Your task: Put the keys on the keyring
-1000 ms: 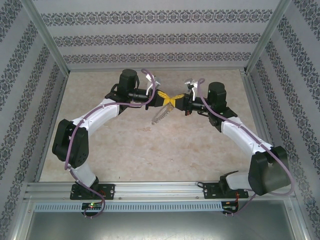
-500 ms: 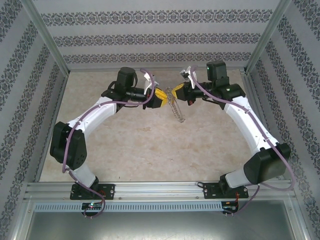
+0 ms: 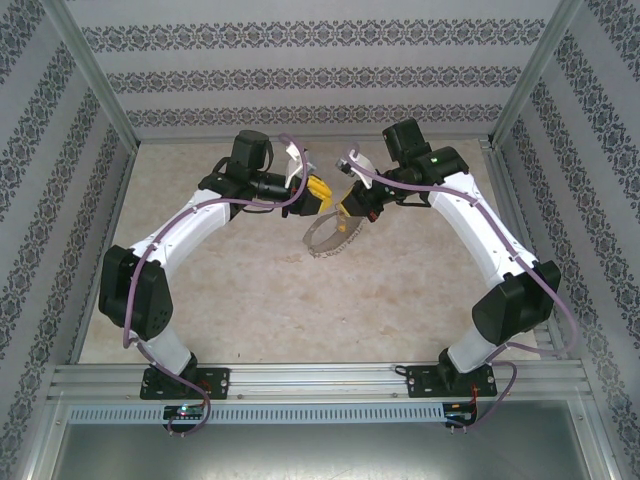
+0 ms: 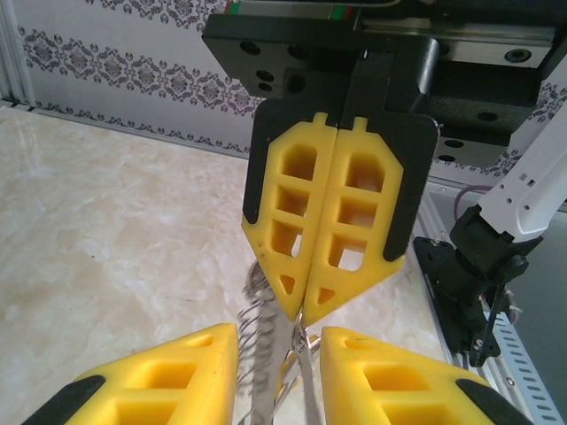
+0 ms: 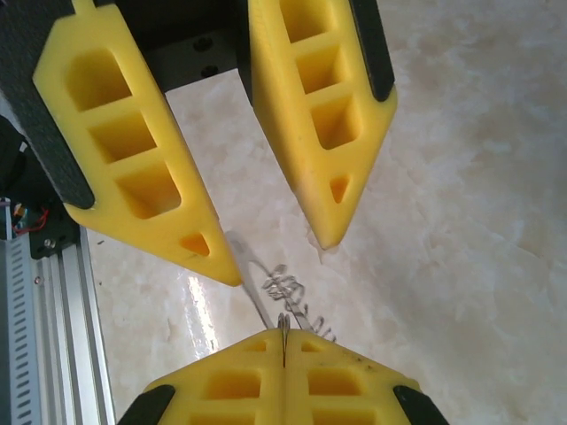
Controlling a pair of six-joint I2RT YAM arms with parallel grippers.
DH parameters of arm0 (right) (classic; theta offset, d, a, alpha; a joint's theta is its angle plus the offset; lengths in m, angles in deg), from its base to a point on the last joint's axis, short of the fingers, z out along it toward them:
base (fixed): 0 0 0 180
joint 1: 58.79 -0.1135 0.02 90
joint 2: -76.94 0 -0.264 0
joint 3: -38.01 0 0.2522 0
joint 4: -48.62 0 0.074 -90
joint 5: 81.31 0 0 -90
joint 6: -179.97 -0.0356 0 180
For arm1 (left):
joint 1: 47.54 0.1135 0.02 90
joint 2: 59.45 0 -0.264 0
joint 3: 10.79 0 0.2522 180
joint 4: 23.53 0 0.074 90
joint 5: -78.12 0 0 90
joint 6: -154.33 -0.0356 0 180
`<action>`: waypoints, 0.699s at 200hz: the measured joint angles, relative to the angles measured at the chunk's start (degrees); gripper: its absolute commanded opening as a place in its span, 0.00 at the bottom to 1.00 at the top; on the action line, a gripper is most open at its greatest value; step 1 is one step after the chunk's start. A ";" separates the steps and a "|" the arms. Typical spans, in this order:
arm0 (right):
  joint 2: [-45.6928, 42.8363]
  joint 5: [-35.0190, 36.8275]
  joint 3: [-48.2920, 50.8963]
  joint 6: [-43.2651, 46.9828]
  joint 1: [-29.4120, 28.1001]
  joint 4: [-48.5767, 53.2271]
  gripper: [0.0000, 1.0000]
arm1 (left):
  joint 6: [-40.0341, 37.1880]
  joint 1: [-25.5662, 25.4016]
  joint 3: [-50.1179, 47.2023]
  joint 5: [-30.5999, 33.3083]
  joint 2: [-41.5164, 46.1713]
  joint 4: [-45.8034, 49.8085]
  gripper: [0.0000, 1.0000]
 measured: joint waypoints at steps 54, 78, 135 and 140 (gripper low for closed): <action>0.00 1.05 -0.24 0.55 -0.66 0.48 0.00 | -0.22 -0.02 1.18 -3.76 -0.90 1.60 0.30; 0.00 1.18 -0.35 0.55 -1.03 0.42 0.00 | -0.98 -0.20 2.62 -4.61 -2.21 3.10 0.30; 0.00 1.40 -0.35 0.55 -1.14 0.22 0.00 | -3.08 -0.92 4.52 -5.86 -4.55 6.36 0.29; 0.00 1.40 -0.37 0.52 -1.14 0.20 0.00 | -3.19 -0.92 4.52 -5.86 -4.63 6.69 0.29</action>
